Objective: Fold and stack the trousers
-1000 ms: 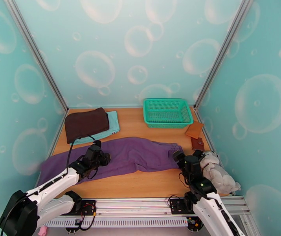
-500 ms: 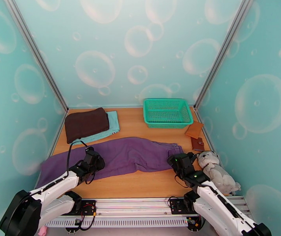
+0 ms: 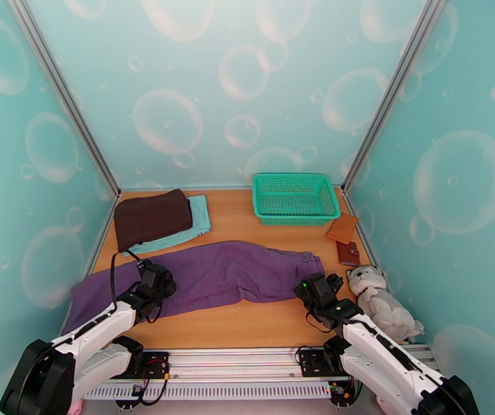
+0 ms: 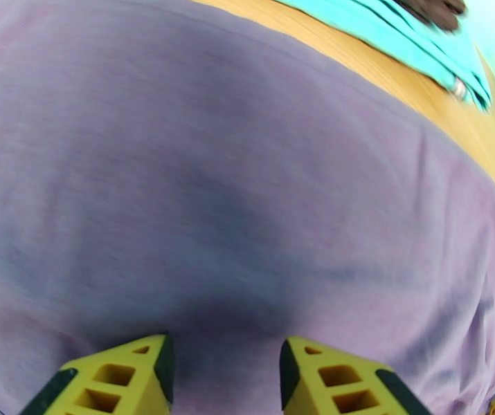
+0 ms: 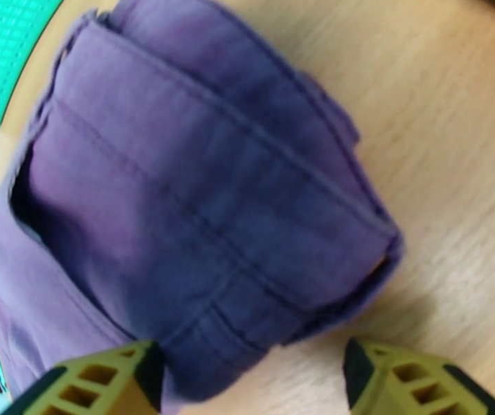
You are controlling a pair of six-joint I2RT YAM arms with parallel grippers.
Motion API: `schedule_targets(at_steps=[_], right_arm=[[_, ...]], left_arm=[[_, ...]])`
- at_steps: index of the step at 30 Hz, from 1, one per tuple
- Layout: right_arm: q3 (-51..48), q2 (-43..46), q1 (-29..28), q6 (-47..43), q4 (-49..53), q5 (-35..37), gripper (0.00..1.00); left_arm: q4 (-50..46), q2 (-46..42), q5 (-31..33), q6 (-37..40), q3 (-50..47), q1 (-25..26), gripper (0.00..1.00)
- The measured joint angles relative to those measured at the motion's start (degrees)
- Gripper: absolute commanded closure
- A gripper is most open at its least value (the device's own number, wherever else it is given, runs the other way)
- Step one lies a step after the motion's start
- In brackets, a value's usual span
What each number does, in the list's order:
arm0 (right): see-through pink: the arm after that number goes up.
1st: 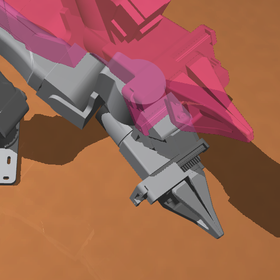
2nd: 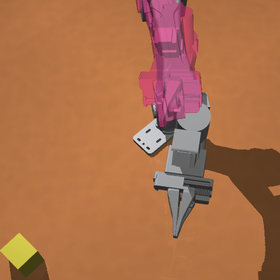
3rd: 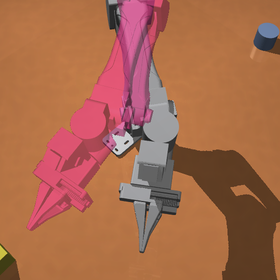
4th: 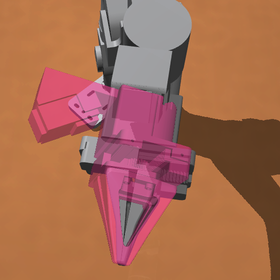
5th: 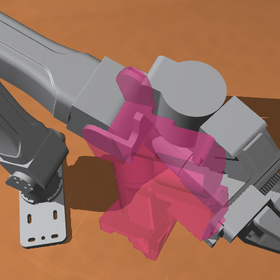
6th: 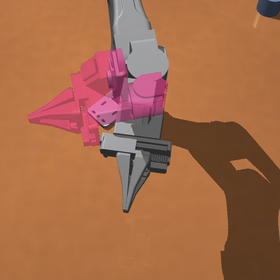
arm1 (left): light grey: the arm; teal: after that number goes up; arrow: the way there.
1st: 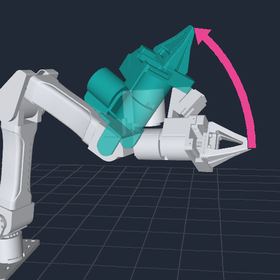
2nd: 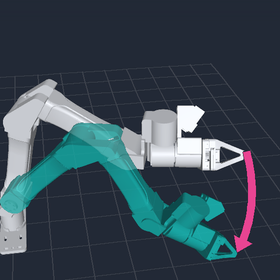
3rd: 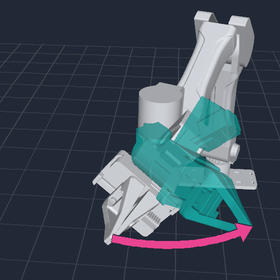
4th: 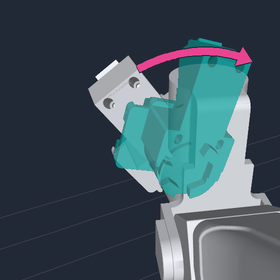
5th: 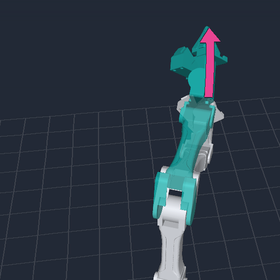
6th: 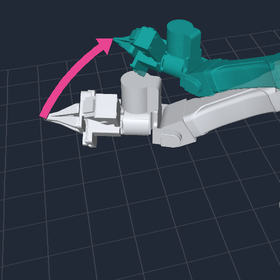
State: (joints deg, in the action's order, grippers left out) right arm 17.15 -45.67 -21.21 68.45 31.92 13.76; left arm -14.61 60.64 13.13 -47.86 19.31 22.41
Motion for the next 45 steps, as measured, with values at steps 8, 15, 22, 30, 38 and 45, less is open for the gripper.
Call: schedule_targets(at_steps=[8,15,22,30,38,45], right_arm=[[0.0,-0.6,7.1,-0.8,-2.6,0.6,0.57],[0.0,-1.3,11.7,-4.0,-5.0,-0.5,0.86],[4.1,-3.6,12.8,-8.2,-5.7,-0.4,1.00],[11.1,-7.7,14.0,-17.9,-8.4,0.7,1.00],[13.6,-8.5,16.1,-25.8,-9.5,5.3,1.00],[13.6,-4.6,17.6,-29.7,-8.0,8.1,0.96]], left_arm=[[-0.6,-0.9,0.0,-0.7,-0.3,0.0,0.52],[-2.0,-1.7,0.5,-3.4,-0.5,-0.9,0.52],[-3.4,-1.9,2.2,-7.0,-0.5,-1.1,0.53],[-3.4,-1.3,2.8,-9.2,-0.3,-1.1,0.53],[-3.4,-1.4,3.0,-9.2,-0.3,-1.1,0.53],[-3.4,-1.4,3.0,-9.2,-0.3,-1.1,0.53]])
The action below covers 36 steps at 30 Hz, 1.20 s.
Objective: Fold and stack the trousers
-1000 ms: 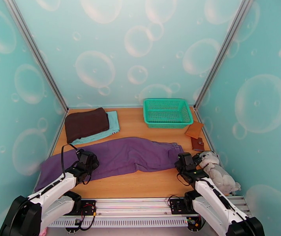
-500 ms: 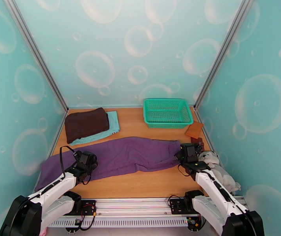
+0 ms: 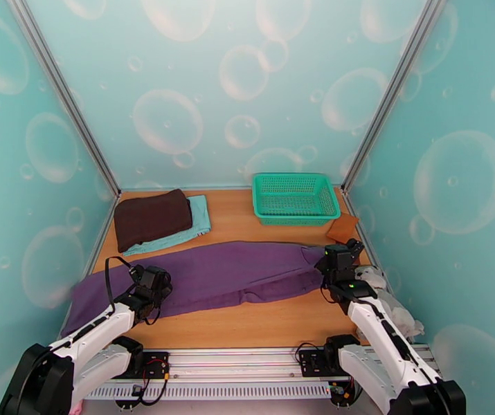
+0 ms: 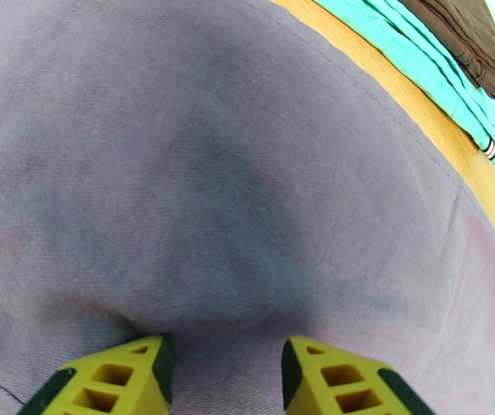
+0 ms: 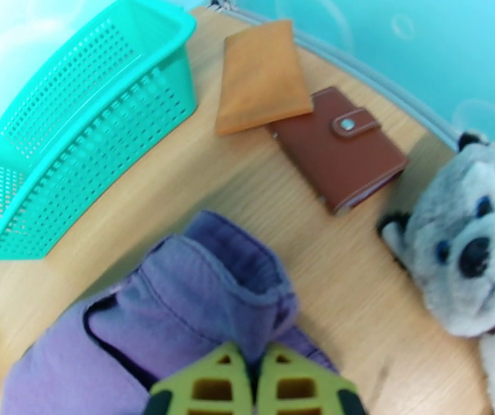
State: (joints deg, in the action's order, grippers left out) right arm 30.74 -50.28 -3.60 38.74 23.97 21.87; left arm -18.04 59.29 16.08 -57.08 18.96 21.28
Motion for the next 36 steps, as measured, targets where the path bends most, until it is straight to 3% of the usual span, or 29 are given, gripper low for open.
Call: schedule_targets(at_steps=[2,4,6,15,19,23,27,31,36], right_arm=[[-0.3,0.3,0.5,-0.3,0.2,-0.9,0.91],[-1.9,1.1,0.6,-0.2,-0.2,-2.2,0.76],[-4.4,2.3,0.8,-0.1,-0.4,-3.0,0.69],[-5.3,11.2,-0.4,1.0,1.7,-2.6,0.64],[-3.0,10.4,-5.0,1.0,-2.1,-4.9,0.62],[-2.5,-1.6,-8.5,1.0,-9.8,-12.2,0.63],[-0.8,-13.5,-14.8,1.0,-11.1,-16.4,0.63],[-1.0,-10.8,-22.7,2.4,-10.6,-16.2,0.63],[-4.2,-4.4,-26.0,5.7,-10.0,-16.7,0.63]], left_arm=[[0.0,0.0,0.0,0.0,0.0,0.0,0.53],[-0.1,-0.2,0.0,0.0,0.0,0.0,0.53],[-0.9,-0.7,0.0,0.0,0.1,0.1,0.53],[-5.2,-6.9,-0.3,3.9,4.4,1.5,0.54],[-1.4,-6.9,-5.8,10.0,6.1,3.2,0.57],[1.8,1.2,-13.1,16.8,10.6,9.3,0.60],[1.1,11.9,-14.2,24.4,19.1,20.1,0.59],[2.2,15.9,-17.1,32.0,21.7,28.0,0.61],[3.1,19.7,-18.4,41.7,22.3,32.3,0.68]])
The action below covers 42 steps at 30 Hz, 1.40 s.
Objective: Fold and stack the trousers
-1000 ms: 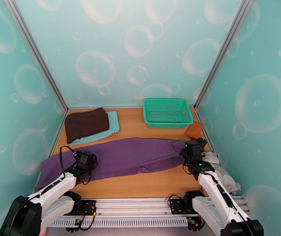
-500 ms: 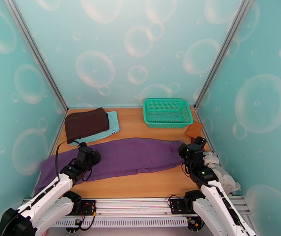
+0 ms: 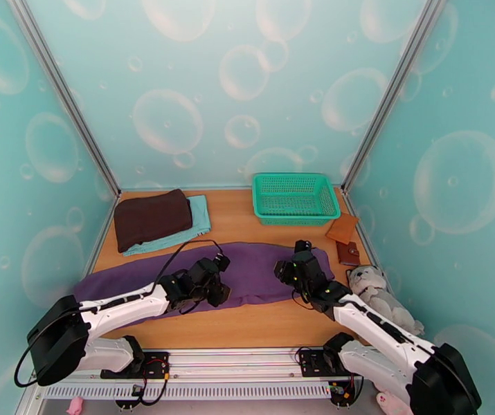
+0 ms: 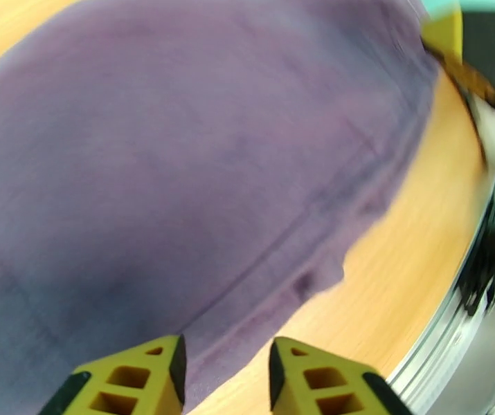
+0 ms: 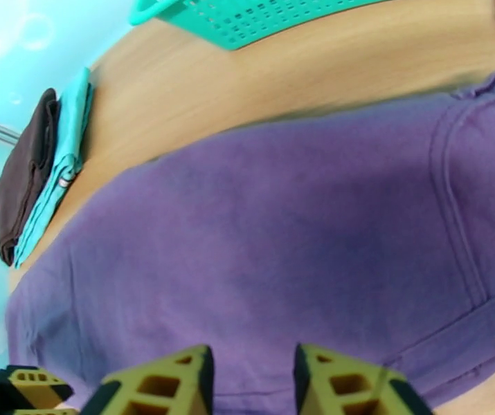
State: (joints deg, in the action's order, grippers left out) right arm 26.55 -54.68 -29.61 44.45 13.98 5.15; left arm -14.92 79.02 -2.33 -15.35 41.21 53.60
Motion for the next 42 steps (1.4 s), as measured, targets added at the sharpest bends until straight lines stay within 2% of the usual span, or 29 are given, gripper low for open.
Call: schedule_targets(at_steps=[4,9,13,21,30,32,34,38,42], right_arm=[[-4.3,3.1,-2.8,2.5,2.0,0.1,0.62],[-7.2,7.8,-2.3,4.0,3.0,0.9,0.62],[-7.2,7.5,-1.6,4.0,2.3,0.7,0.62],[-8.7,6.5,-0.3,4.0,-0.9,-1.0,0.62],[-9.9,6.5,0.9,4.0,-2.3,-2.2,0.62],[-10.1,6.5,0.9,4.0,-2.4,-2.4,0.61],[-10.2,6.5,1.0,4.0,-2.6,-2.6,0.61],[-10.6,6.5,1.0,4.0,-3.6,-2.9,0.61],[-11.1,6.5,1.1,4.0,-4.7,-3.7,0.61]], left_arm=[[0.1,4.2,2.4,5.4,0.8,2.9,0.67],[1.8,6.0,4.9,8.9,0.9,5.7,0.61],[4.1,6.7,6.9,11.2,1.5,5.7,0.61],[6.6,10.4,6.8,15.5,2.8,5.7,0.61],[7.1,14.0,7.0,17.0,4.2,5.8,0.62],[7.3,15.6,8.0,17.1,4.9,6.0,0.65],[7.3,16.7,9.0,17.2,5.3,6.1,0.74],[7.7,16.9,11.0,16.9,5.6,6.4,0.79],[8.0,16.2,12.1,16.9,5.5,6.5,0.95]])
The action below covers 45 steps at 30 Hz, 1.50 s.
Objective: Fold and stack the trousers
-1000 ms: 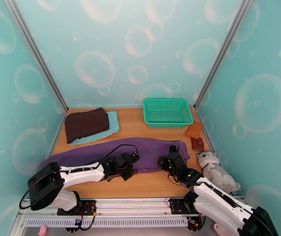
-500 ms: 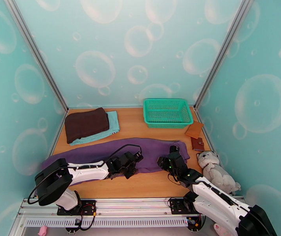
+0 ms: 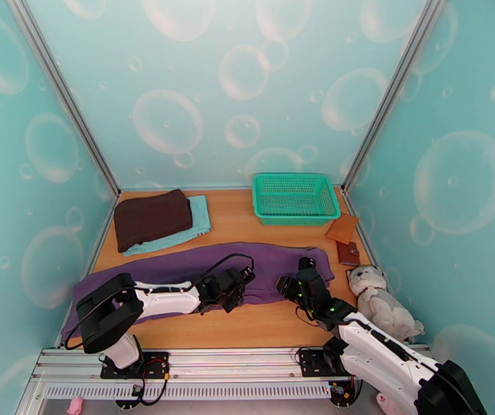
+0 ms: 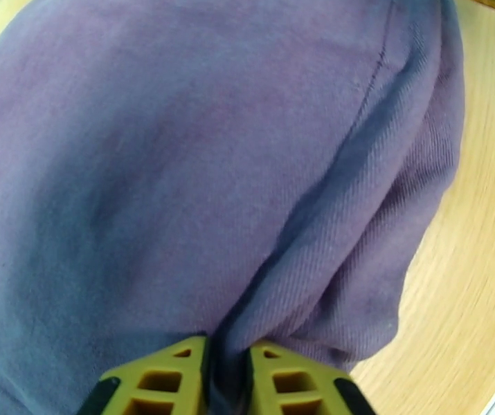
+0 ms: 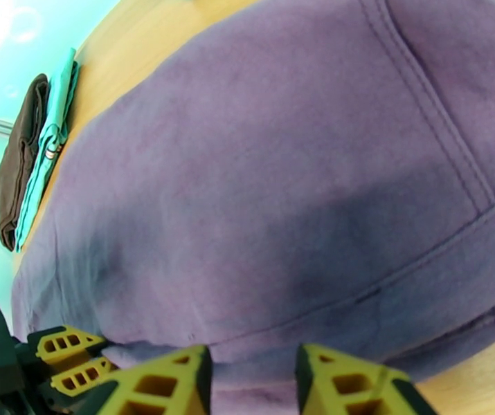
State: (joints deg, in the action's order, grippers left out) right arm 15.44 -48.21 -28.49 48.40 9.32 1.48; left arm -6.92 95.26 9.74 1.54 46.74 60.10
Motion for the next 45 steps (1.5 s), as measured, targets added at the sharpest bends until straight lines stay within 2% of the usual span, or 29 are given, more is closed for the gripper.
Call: schedule_targets(at_steps=[2,11,22,28,29,31,35,39,42,45], right_arm=[[-0.3,-0.2,0.0,0.0,-0.6,-0.2,0.61],[-0.6,-0.2,0.0,0.0,-1.4,-0.2,0.61],[-0.6,3.2,0.0,0.0,-0.9,2.7,0.61],[-0.6,3.2,0.2,-0.1,-0.9,3.8,0.61],[-0.5,2.9,0.3,-0.2,-1.0,3.8,0.61],[-0.5,1.6,0.4,-0.5,-1.0,4.0,0.61],[-0.4,-0.4,0.5,-1.4,-2.0,3.8,0.61],[1.5,-3.7,1.2,-3.1,-5.4,3.0,0.60],[5.3,-9.4,2.6,-4.7,-9.7,1.2,0.60],[8.7,-17.0,4.0,-5.3,-16.1,-2.6,0.61]], left_arm=[[0.3,-1.4,0.4,0.0,-0.3,0.0,1.00],[0.6,-6.9,0.6,-0.6,-0.5,0.5,1.00],[-9.6,-12.0,1.4,-4.1,1.6,8.0,1.00],[-11.1,-11.6,1.4,-6.4,1.4,8.3,1.00],[-11.1,-11.4,1.2,-6.6,1.1,8.3,0.99],[-11.0,-11.3,0.2,-6.9,0.1,8.3,0.83],[-11.0,-11.1,-3.5,-7.4,-1.5,8.3,0.80],[-10.7,-11.5,-6.1,-7.2,-2.8,7.8,0.71],[-8.6,-15.4,-6.7,-7.3,-5.0,5.2,0.54],[-4.6,-21.0,-6.5,-10.9,-6.4,-2.3,0.54]])
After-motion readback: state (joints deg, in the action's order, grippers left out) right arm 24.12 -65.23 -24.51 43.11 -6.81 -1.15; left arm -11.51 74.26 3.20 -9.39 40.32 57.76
